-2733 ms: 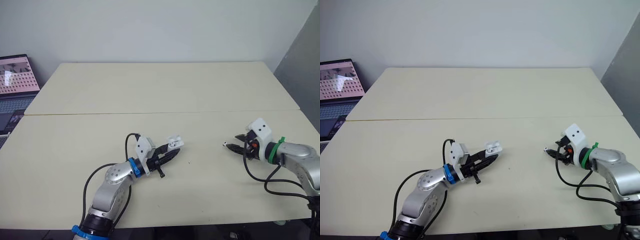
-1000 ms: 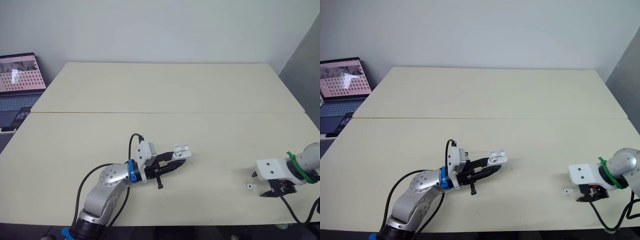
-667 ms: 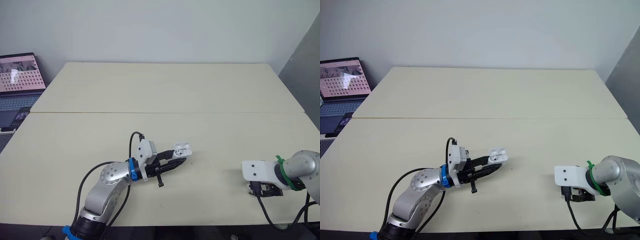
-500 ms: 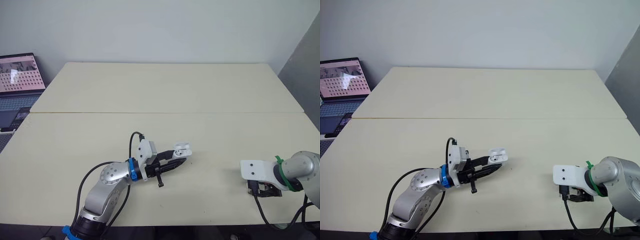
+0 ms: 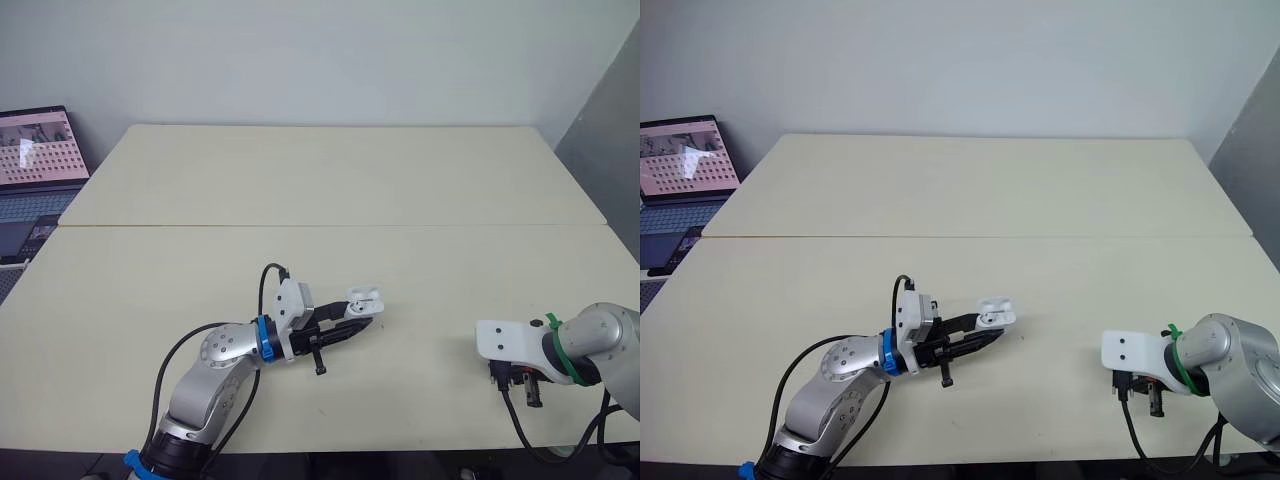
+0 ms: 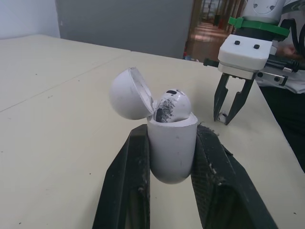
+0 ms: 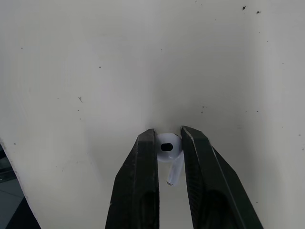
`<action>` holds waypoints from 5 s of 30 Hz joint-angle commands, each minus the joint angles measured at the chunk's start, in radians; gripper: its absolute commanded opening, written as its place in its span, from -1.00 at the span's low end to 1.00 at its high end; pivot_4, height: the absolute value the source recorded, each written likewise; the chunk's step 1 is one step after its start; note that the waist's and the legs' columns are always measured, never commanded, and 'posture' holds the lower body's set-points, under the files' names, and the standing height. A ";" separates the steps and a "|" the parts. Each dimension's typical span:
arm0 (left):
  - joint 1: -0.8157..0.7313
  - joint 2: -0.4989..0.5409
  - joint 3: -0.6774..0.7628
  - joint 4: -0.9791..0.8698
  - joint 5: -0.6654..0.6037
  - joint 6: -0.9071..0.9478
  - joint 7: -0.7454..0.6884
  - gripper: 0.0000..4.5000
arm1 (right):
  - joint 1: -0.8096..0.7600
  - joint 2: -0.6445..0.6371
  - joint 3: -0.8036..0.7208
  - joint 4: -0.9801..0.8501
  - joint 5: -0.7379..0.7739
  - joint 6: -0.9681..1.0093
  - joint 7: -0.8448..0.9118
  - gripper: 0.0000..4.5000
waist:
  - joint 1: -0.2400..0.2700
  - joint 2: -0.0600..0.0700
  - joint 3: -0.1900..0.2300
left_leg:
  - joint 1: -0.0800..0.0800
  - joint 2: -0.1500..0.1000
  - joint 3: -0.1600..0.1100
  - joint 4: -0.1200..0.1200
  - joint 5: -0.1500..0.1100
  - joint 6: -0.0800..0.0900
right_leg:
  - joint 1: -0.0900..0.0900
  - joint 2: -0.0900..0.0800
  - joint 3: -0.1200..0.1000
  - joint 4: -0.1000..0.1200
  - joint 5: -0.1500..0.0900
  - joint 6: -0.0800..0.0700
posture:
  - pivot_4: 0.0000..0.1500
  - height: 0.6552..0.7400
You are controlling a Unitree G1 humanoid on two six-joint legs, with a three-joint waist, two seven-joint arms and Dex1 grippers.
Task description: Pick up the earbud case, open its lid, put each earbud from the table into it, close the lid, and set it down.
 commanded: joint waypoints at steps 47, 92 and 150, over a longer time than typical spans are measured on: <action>-0.087 -0.260 0.004 0.044 0.047 -0.014 0.302 -0.66 | -0.081 0.980 -0.249 0.135 0.469 -0.387 -0.657 -0.85 | -0.019 0.000 0.000 | -0.002 0.000 0.001 0.000 0.000 0.000 | -0.005 0.001 0.001 0.003 0.000 0.000 | 1.00 1.00; -0.144 -0.058 0.014 0.033 -0.249 0.260 -0.087 -0.66 | -0.241 0.532 -0.324 0.331 0.854 -0.055 -0.273 -0.99 | -0.023 0.000 0.000 | -0.003 0.000 0.000 0.000 0.000 0.000 | -0.004 0.002 0.001 0.002 0.000 0.000 | 1.00 1.00; -0.082 0.067 0.038 0.037 -0.021 0.317 0.109 1.00 | 0.209 0.580 -0.363 0.372 0.507 -0.573 -0.355 -0.45 | -0.023 0.000 0.000 | -0.003 0.001 0.000 -0.002 0.000 0.000 | -0.005 0.002 0.005 0.002 0.000 0.000 | 1.00 1.00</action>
